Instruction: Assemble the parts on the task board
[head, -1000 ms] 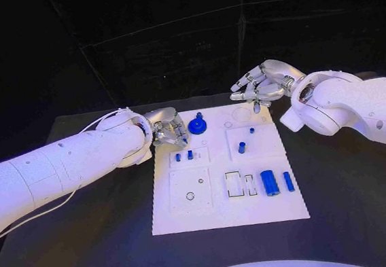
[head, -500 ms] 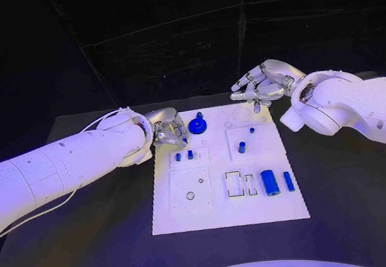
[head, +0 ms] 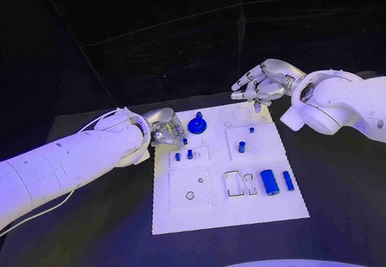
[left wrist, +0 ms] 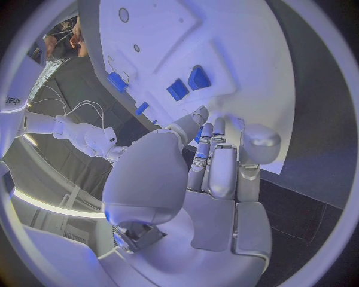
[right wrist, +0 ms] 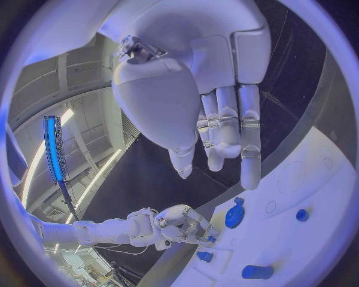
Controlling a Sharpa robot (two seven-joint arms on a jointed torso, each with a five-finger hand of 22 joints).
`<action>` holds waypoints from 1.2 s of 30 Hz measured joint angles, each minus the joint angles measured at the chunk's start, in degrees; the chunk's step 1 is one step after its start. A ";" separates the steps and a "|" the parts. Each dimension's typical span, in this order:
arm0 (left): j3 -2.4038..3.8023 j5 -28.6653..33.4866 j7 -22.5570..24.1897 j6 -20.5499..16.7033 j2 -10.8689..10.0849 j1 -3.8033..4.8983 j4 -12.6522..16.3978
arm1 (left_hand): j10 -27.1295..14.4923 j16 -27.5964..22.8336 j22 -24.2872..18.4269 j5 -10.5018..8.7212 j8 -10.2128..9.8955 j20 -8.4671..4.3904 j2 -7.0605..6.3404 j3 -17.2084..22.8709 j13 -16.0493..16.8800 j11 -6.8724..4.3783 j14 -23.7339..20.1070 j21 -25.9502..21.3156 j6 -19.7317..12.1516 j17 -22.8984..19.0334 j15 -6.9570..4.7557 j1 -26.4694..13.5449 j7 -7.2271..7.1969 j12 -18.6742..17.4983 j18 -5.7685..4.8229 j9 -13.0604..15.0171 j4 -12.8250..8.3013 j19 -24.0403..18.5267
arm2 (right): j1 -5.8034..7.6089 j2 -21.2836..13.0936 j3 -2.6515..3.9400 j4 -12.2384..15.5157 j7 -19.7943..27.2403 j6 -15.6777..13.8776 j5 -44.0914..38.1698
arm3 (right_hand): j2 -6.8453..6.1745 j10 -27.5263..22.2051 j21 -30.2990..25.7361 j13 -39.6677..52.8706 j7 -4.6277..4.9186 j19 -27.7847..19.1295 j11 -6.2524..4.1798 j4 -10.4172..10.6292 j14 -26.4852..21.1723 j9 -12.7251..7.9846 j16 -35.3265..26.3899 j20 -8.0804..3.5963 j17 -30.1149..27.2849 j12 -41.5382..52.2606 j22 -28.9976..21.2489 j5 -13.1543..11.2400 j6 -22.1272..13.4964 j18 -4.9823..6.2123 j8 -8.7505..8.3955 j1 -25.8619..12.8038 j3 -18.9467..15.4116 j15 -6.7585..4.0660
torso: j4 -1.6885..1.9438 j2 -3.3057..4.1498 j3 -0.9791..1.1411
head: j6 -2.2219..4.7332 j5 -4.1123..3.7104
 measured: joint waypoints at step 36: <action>-0.07 58.32 30.37 -11.30 -8.51 -0.03 9.30 | 3.20 -10.65 -19.99 0.00 -0.62 0.65 2.32 2.61 0.92 -0.93 -7.08 -18.70 2.92 -18.76 0.09 -1.81 -0.59 2.34 2.60 0.35 0.80 -10.08 | -2.45 -3.82 -0.31 1.75 -7.85 6.56 -39.10 | 1.30 -0.27 11.10 -27.22 0.04 6.34 0.91 -4.03 1.68 -0.36 9.77 0.00 9.92 -32.22 14.24 -6.13 5.68 -0.93 -1.87 11.91 3.07 0.44 | -0.05 -0.01 -0.07 | 1.21 -2.96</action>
